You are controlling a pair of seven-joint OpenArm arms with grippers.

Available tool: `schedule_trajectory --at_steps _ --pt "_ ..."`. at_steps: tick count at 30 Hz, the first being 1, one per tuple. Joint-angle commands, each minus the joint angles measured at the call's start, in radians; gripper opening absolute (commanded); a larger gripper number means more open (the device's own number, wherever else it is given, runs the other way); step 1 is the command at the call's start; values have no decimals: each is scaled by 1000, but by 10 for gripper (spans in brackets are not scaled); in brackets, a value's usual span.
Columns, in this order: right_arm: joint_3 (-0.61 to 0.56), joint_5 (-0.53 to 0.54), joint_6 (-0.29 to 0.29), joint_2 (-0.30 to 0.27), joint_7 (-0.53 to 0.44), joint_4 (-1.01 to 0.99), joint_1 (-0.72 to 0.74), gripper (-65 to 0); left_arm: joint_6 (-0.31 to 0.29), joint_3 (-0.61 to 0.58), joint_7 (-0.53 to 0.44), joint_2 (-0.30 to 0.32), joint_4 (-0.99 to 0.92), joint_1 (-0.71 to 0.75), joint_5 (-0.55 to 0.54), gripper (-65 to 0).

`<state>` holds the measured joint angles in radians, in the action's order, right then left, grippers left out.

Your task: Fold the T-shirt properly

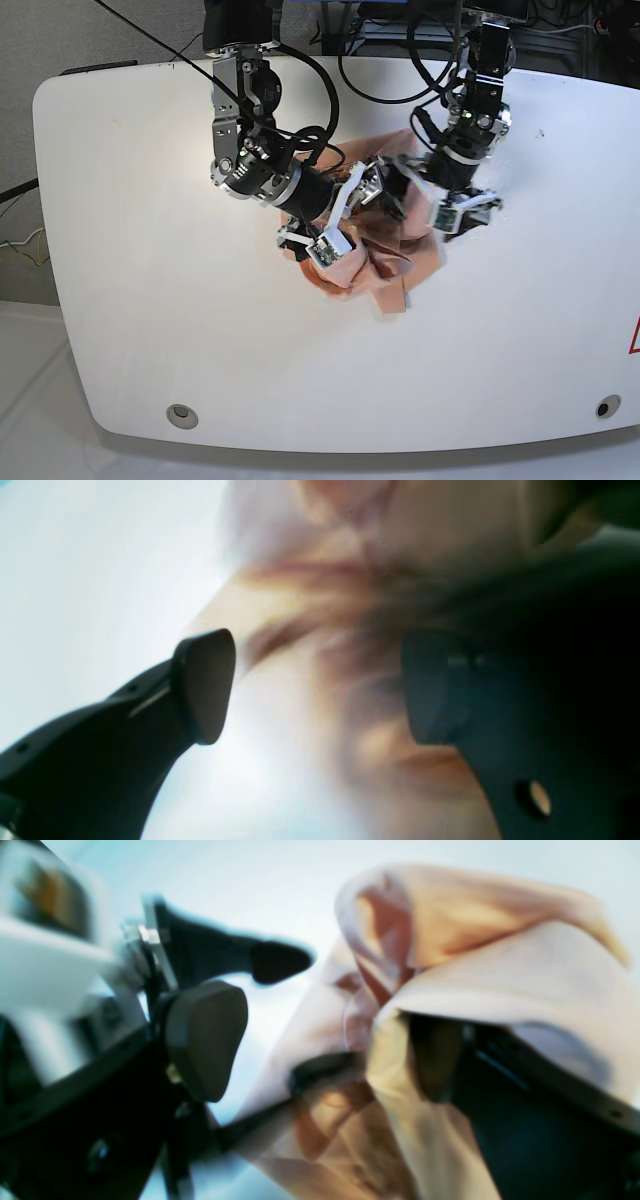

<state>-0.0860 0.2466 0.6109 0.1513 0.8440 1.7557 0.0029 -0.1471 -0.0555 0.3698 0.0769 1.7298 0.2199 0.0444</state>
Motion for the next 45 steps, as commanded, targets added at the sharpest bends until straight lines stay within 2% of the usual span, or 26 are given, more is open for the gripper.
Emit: schedule_trajectory --at_steps 1,10,18,25,34,45 --pt "2 6 2 -3 -10 14 7 -137 11 42 -32 11 22 3 4 -171" --pt "2 9 1 -3 -10 14 6 -137 11 164 -32 13 20 59 5 -171" --pt "-4 17 -4 1 -12 -10 3 -137 11 225 -32 14 17 69 5 -171" --pt "-11 17 -4 6 -13 -60 -2 -137 11 234 -32 36 17 72 5 -171" --pt "-117 13 -4 6 -53 -102 -21 -137 11 236 -33 36 17 74 4 -171" --pt "-179 7 -4 6 -52 -106 -45 -137 11 236 -35 36 17 71 4 -171"
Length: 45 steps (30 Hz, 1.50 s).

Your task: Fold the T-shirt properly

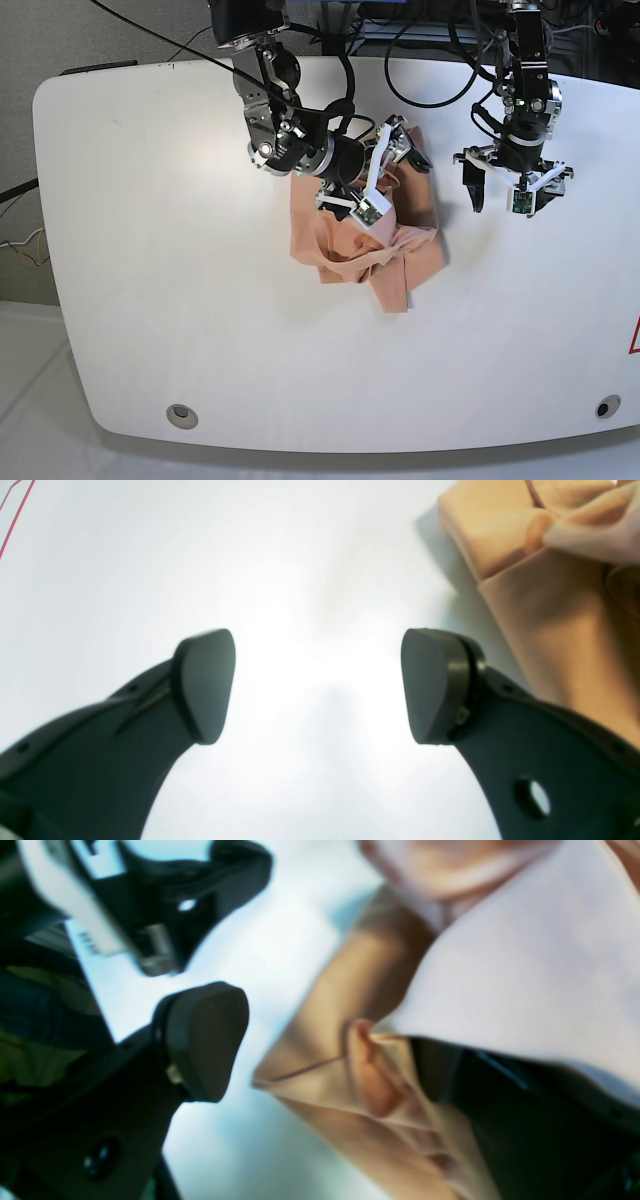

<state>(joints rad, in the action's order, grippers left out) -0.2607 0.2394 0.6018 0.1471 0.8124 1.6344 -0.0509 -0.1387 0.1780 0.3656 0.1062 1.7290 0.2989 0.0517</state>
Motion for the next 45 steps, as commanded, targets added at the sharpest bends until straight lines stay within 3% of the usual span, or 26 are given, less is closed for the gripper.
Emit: schedule_trajectory --at_steps 1,24,32,45 --pt "-4 15 5 10 -20 16 7 -137 3 2 -30 7 18 -8 -3 -171" --pt "24 21 4 10 -17 22 30 -137 3 -2 -29 7 15 -23 -2 -171" --pt "34 22 4 10 46 88 87 -137 3 -8 -27 7 15 -33 -2 -171" --pt "-119 24 4 10 43 40 98 -137 3 -48 -27 7 15 -33 0 -171"
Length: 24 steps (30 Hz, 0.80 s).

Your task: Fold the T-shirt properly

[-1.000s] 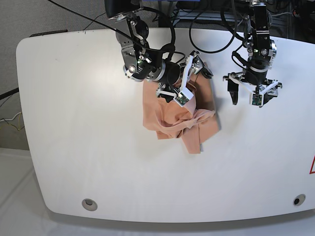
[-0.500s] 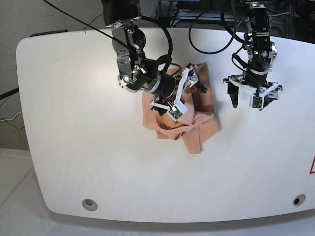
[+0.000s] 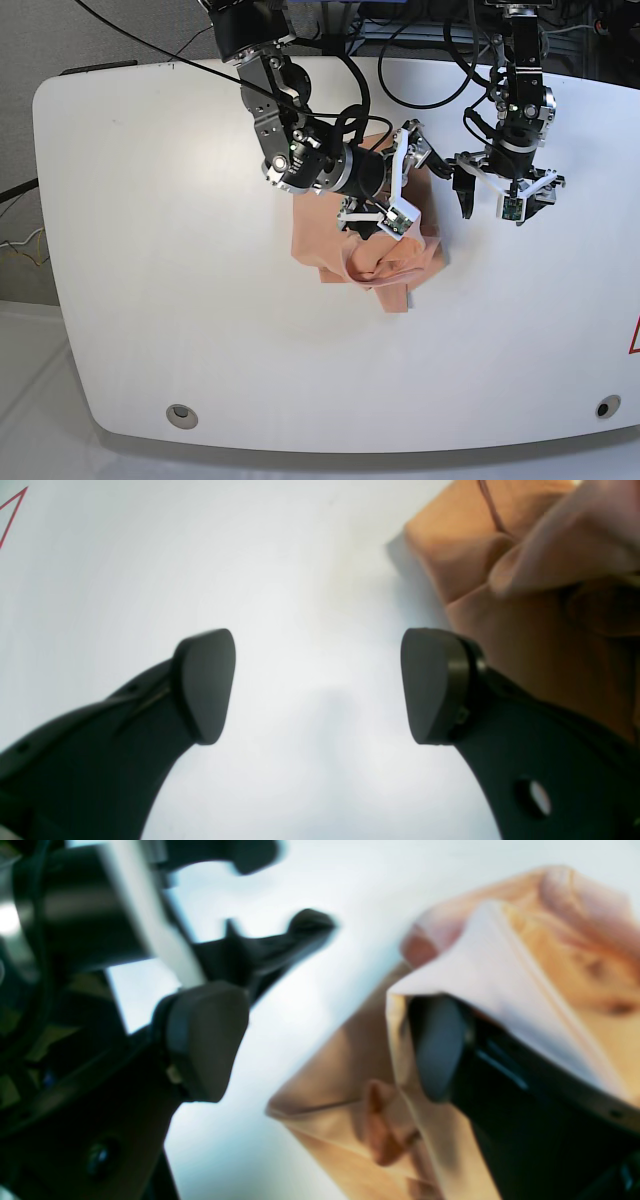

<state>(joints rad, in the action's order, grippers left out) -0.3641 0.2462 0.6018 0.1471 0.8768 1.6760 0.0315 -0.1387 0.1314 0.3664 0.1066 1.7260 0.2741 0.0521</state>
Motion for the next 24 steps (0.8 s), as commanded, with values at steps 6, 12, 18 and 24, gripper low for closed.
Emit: schedule_trajectory --at_steps 6,12,18,24 --pt "-79 17 4 10 -49 -32 14 -137 3 -8 -28 5 16 -8 -1 -171" --pt "-89 14 4 10 -49 -72 21 -137 3 -8 -30 3 -5 -8 -1 -171" --pt "-88 5 4 10 -48 -89 21 -137 3 -6 -33 6 -27 -8 -2 -171" --pt "-88 5 -78 10 -48 -90 38 -137 3 -3 -33 28 -28 -8 -2 -171"
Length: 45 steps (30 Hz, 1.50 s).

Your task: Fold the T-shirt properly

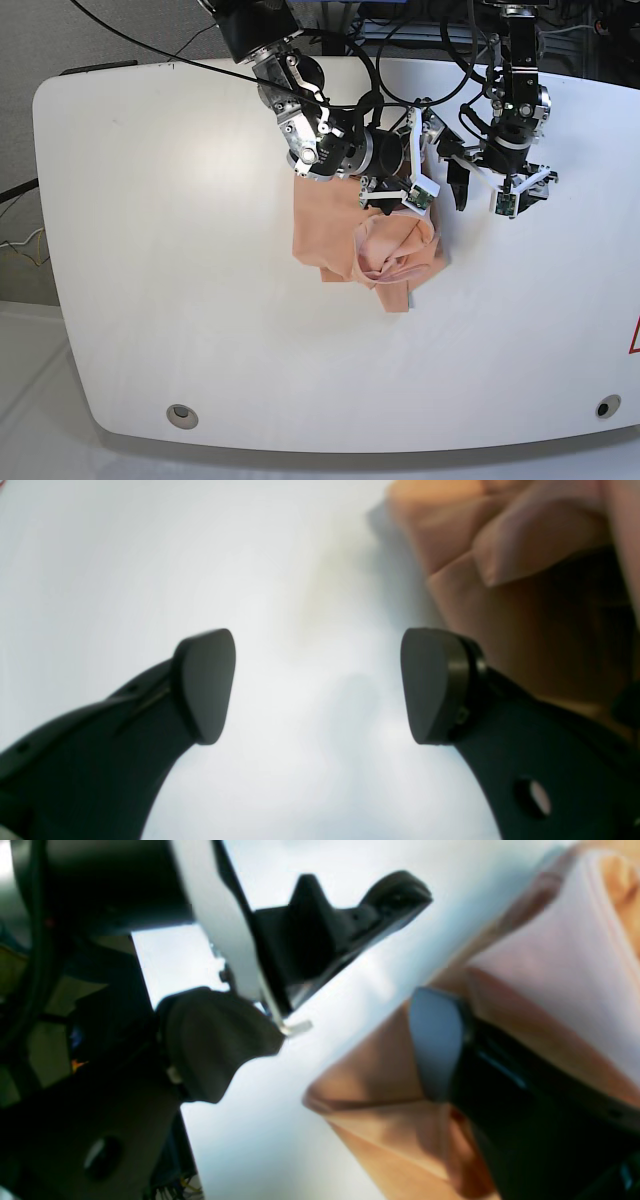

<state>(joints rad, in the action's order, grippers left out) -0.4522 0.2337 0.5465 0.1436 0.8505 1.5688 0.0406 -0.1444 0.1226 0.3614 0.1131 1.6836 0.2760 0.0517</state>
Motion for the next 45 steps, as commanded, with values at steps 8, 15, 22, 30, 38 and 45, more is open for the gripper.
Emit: schedule_trajectory --at_steps 8,15,22,30,38,45 --pt "0 28 -56 -40 -20 20 26 -137 9 10 -28 66 14 -34 -2 -171" --pt "2 26 -59 -78 -20 98 28 -137 9 12 -26 86 3 -70 -2 -171" --pt "82 28 -58 -83 -20 160 14 -137 9 12 -25 86 -24 -87 -2 -171" --pt "158 28 -58 -137 -20 241 -28 -137 9 10 -28 86 -66 -88 -2 -171" --pt "250 28 -58 -180 -20 250 -32 -139 9 5 -29 86 -73 -88 -2 -171" --pt "303 17 -58 -174 -27 157 15 -283 9 2 -29 86 -73 -90 -2 -171"
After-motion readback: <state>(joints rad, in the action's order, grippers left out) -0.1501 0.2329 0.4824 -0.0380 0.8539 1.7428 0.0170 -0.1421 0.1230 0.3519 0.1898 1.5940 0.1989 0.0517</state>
